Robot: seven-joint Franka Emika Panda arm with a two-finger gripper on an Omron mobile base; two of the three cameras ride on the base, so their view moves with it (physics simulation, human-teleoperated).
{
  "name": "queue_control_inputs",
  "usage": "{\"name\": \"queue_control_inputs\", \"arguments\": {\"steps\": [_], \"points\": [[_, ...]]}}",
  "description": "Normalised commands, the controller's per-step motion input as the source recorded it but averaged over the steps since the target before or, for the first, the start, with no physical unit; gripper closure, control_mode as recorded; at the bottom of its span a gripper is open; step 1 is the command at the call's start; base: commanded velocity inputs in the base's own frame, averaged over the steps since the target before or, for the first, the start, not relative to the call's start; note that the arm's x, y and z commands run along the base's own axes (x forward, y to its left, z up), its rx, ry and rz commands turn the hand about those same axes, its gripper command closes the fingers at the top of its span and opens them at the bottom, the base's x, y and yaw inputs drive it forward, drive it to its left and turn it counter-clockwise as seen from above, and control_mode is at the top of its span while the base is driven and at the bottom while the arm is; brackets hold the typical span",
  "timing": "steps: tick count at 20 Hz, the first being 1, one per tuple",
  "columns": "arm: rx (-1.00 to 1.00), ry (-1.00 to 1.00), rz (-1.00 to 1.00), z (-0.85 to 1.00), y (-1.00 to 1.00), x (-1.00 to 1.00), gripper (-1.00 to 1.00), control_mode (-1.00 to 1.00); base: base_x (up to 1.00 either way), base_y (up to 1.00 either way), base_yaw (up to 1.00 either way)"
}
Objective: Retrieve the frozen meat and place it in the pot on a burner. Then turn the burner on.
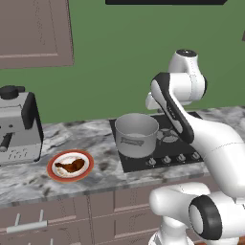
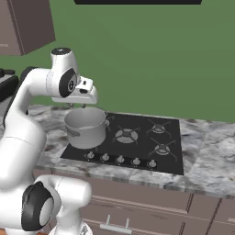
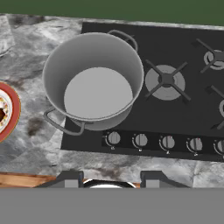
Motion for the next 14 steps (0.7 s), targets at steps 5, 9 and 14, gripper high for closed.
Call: {"name": "queue_control_inputs", "arguments": {"steps": [5,9,14], "points": [[0.00,0.00,0.00,0.00,0.00,-0.12,-1.00,-1.00,0.00,0.00,0.00],[0.00,0.00,0.00,0.00,0.00,0.00,-1.00,-1.00,0.00,0.00,0.00],[0.00,0.00,0.02,0.00,0.16,0.00,-1.00,-1.00,0.00,0.00,0.00]]}}
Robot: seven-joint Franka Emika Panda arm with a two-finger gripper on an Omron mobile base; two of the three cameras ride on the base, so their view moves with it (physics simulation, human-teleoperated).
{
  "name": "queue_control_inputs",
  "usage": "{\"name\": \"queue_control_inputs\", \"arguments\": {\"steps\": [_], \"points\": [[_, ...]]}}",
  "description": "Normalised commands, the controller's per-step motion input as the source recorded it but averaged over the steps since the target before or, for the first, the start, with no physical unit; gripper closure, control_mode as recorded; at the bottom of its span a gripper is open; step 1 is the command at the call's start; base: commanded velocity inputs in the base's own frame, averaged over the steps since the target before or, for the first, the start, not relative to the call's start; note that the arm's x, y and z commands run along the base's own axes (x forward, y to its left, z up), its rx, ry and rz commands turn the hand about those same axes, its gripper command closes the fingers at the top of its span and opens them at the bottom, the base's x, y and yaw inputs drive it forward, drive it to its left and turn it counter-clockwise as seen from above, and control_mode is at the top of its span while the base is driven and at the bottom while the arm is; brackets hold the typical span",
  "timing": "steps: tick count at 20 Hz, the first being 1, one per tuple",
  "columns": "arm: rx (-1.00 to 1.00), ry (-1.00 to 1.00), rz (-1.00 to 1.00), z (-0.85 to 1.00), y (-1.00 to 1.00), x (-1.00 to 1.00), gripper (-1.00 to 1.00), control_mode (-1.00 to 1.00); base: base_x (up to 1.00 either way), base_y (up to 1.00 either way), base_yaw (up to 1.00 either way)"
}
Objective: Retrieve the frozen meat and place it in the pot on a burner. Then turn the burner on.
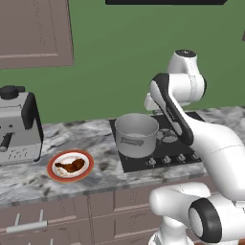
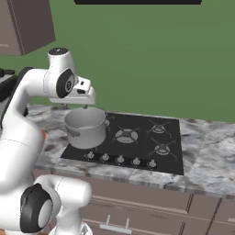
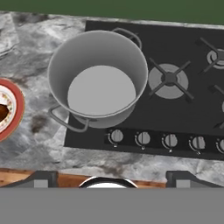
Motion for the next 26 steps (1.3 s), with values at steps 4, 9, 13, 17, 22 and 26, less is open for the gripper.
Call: {"name": "queue_control_inputs", "arguments": {"steps": [4,9,13,17,22,26], "points": [[0.00,0.00,0.04,0.00,0.35,-0.02,-1.00,-1.00,0.00,0.00,0.00],[0.00,0.00,0.07,-0.01,0.46,-0.05,-1.00,-1.00,0.00,0.00,0.00],[0.00,0.00,0.13,-0.06,0.69,-0.11,-1.00,-1.00,0.00,0.00,0.00],[0.00,0.02,0.17,-0.02,0.79,-0.12,-1.00,-1.00,0.00,0.00,0.00],[0.00,0.01,0.22,-0.04,0.91,-0.11,-1.00,-1.00,0.00,0.00,0.00],[-0.04,0.02,0.30,-0.28,0.93,0.00,-1.00,-1.00,0.00,0.00,0.00]]}}
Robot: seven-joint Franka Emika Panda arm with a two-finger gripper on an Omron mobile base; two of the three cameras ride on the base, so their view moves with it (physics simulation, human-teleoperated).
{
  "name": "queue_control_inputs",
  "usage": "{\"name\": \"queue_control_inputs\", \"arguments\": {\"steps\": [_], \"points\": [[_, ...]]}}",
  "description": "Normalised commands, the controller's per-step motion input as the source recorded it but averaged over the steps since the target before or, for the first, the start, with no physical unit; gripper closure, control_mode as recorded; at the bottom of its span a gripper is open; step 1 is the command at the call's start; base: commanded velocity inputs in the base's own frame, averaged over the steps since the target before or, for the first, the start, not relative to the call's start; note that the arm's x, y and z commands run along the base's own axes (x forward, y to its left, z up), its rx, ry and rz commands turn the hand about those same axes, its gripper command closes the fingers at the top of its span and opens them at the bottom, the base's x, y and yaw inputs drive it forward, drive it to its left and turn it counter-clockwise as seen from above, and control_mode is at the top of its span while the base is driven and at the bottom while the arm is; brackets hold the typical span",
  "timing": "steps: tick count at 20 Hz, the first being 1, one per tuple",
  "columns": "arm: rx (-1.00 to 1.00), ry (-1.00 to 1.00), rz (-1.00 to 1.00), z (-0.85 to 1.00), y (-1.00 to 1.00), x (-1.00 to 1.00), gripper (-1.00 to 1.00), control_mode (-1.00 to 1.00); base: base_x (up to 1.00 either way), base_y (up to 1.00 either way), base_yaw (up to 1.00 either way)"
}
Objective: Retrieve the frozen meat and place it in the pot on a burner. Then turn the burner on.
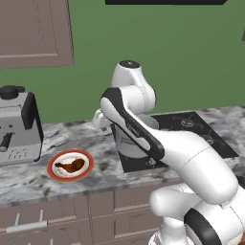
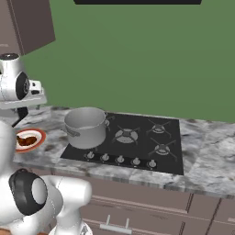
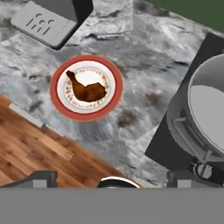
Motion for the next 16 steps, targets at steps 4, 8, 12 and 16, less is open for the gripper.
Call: {"name": "queue_control_inputs", "arguments": {"steps": [4,8,12,16], "points": [[-0.03,0.09,0.29,-0.50,0.82,0.00,-1.00,-1.00,0.00,0.00,0.00],[-0.03,0.07,0.24,-0.51,0.71,0.00,-1.00,-1.00,0.00,0.00,0.00],[-0.05,0.08,0.16,-0.64,0.66,0.00,-1.00,-1.00,0.00,0.00,0.00],[-0.01,0.04,0.07,-0.46,0.48,0.08,-1.00,-1.00,0.00,0.00,0.00]]}}
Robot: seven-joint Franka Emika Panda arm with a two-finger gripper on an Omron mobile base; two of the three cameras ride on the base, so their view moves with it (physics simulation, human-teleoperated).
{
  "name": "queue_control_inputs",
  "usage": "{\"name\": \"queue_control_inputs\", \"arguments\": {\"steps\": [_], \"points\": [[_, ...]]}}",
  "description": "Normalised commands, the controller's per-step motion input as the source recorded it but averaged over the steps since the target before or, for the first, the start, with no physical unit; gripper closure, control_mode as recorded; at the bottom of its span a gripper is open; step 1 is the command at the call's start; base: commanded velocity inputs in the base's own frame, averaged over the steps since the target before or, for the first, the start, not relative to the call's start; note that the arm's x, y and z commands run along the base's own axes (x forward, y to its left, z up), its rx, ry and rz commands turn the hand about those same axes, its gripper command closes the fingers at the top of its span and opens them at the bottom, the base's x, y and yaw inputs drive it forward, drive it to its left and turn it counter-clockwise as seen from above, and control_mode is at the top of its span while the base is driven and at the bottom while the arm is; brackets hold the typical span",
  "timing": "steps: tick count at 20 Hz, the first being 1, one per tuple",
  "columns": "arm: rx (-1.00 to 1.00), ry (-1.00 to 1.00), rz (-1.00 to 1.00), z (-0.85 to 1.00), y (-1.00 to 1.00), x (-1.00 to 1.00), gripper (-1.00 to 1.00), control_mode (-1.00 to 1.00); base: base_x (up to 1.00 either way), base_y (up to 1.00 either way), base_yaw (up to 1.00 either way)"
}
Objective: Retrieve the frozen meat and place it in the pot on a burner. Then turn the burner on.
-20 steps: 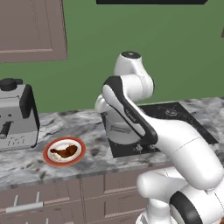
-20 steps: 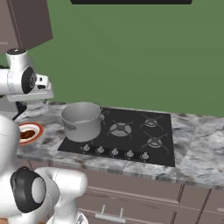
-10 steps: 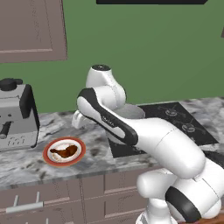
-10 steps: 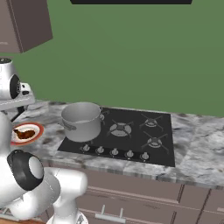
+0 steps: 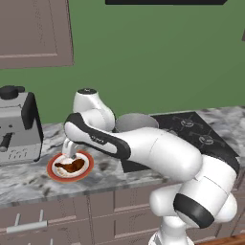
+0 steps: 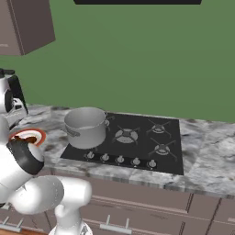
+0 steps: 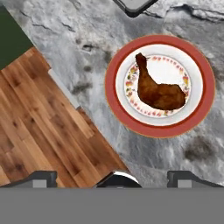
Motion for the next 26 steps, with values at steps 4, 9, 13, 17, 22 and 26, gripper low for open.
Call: {"name": "queue_control_inputs", "arguments": {"steps": [4,9,13,17,22,26], "points": [[-0.03,0.02,0.01,-0.45,0.15,0.19,-1.00,-1.00,0.00,0.00,0.00],[-0.09,0.04,0.00,-0.30,0.00,0.38,-1.00,-1.00,0.00,0.00,0.00],[-0.10,0.03,0.00,-0.14,0.02,0.55,-1.00,-1.00,0.00,0.00,0.00],[-0.01,0.01,0.00,-0.02,0.04,0.32,-1.00,-1.00,0.00,0.00,0.00],[-0.04,0.00,0.00,-0.10,0.04,0.02,-1.00,-1.00,0.00,0.00,0.00],[-0.10,-0.01,0.00,-0.21,0.02,0.00,-1.00,-1.00,0.00,0.00,0.00]]}}
